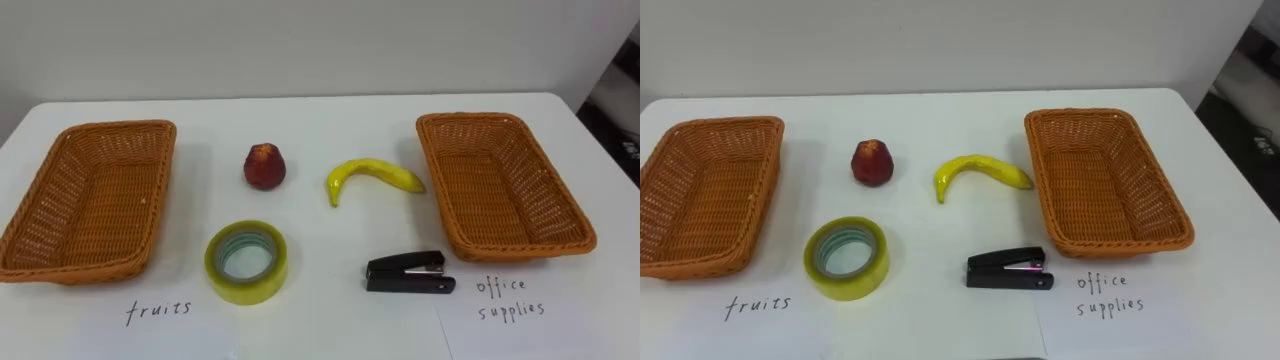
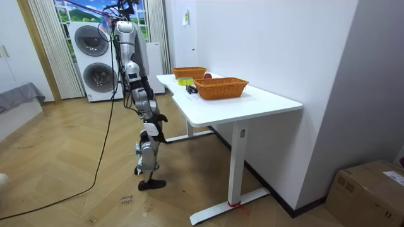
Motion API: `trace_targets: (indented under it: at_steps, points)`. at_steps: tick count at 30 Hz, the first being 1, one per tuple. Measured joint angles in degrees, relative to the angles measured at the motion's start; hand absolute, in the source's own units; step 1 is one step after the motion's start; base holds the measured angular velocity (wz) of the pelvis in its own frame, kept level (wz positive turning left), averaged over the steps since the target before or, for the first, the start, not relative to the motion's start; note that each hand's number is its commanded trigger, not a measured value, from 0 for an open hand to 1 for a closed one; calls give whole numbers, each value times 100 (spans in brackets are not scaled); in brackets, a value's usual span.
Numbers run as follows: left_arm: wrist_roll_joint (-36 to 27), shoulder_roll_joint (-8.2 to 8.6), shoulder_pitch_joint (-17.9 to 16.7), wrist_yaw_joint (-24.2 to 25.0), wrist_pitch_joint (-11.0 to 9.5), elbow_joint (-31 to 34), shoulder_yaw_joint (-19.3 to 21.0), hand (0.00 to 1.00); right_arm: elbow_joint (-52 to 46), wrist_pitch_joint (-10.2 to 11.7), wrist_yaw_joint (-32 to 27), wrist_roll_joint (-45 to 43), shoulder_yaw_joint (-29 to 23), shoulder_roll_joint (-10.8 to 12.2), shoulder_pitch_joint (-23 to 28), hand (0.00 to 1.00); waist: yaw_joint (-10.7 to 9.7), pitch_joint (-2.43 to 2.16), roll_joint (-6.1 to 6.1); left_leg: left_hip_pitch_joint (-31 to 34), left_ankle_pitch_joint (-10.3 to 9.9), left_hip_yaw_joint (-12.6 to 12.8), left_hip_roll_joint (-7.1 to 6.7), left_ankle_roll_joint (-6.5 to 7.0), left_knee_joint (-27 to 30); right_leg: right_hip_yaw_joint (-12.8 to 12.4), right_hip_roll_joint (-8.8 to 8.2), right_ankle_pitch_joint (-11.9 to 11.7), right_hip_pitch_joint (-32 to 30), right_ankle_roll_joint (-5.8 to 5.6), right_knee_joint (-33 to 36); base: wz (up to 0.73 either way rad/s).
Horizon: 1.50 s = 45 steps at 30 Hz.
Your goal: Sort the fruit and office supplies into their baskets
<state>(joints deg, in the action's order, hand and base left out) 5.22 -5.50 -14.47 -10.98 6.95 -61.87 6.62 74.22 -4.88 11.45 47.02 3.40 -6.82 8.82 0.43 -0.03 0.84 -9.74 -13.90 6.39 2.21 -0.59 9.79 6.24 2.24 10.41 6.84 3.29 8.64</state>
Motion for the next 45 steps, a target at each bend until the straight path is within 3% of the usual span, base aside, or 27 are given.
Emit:
trace_targets:
  at_steps: [18,27,32,38,45]
  points:
    - [-1,-17,-56,-143,-64,-7,2,0,10,-4,-181,-123,34,-10,-41,0,0,4,25,0,0,0,-1,0,8,-7,1,0,4,0,-1,0]
    - [2,-32,-109,-207,-69,-7,130,0,130,-9,-527,-47,-327,-12,50,0,-22,2,57,-7,0,-18,-2,0,7,-17,2,3,9,-2,8,0]
    - [-6,-51,-141,-238,-90,45,480,0,45,-16,-822,391,-1110,-31,220,0,-92,0,65,1,0,9,1,0,-10,-38,7,5,-22,-3,22,-1]
    - [-4,-95,-235,-348,-177,59,1132,0,-319,1,-1340,1011,-2353,-70,361,0,-317,-19,117,8,0,110,10,0,-45,-127,20,6,-65,-3,52,-8]
    - [-1,-293,-318,-507,-271,72,1273,0,-812,90,-2083,1404,-3181,-290,426,0,-494,-17,238,1,-4,221,10,5,-64,-195,22,20,-142,-7,142,-8]
